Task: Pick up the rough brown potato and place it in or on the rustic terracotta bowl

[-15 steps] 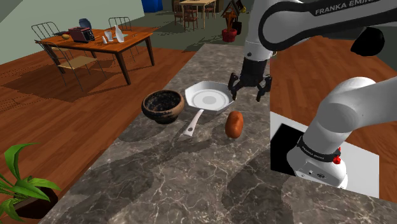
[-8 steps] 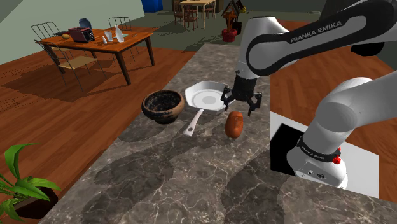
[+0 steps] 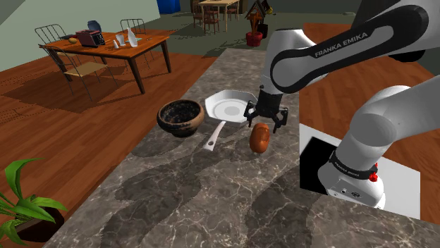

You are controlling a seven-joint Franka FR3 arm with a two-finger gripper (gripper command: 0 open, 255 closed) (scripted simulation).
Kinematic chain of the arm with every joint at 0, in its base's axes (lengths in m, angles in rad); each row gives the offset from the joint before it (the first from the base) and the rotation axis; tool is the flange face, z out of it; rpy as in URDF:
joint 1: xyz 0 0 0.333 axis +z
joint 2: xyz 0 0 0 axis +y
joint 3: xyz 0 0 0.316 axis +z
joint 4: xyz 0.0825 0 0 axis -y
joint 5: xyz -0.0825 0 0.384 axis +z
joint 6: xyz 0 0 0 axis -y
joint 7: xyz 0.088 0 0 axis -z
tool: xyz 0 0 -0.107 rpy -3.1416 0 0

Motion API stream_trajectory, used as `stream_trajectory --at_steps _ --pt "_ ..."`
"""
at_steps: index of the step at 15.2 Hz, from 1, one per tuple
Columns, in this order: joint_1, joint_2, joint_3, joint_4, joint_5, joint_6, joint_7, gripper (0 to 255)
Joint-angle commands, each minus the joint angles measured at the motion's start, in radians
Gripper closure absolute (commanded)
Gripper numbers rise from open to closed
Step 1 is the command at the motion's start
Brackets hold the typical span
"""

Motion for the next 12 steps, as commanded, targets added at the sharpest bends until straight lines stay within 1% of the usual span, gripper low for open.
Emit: stream_trajectory --at_steps 1,3,4,12 --pt "0.0 0.001 0.0 0.0 0.0 0.001 0.0 0" --pt "0.0 0.001 0.0 0.0 0.0 0.001 0.0 0" --pt "0.0 0.001 0.0 0.0 0.001 0.001 0.0 255" --pt "0.0 0.001 0.0 0.0 0.0 0.001 0.0 255"
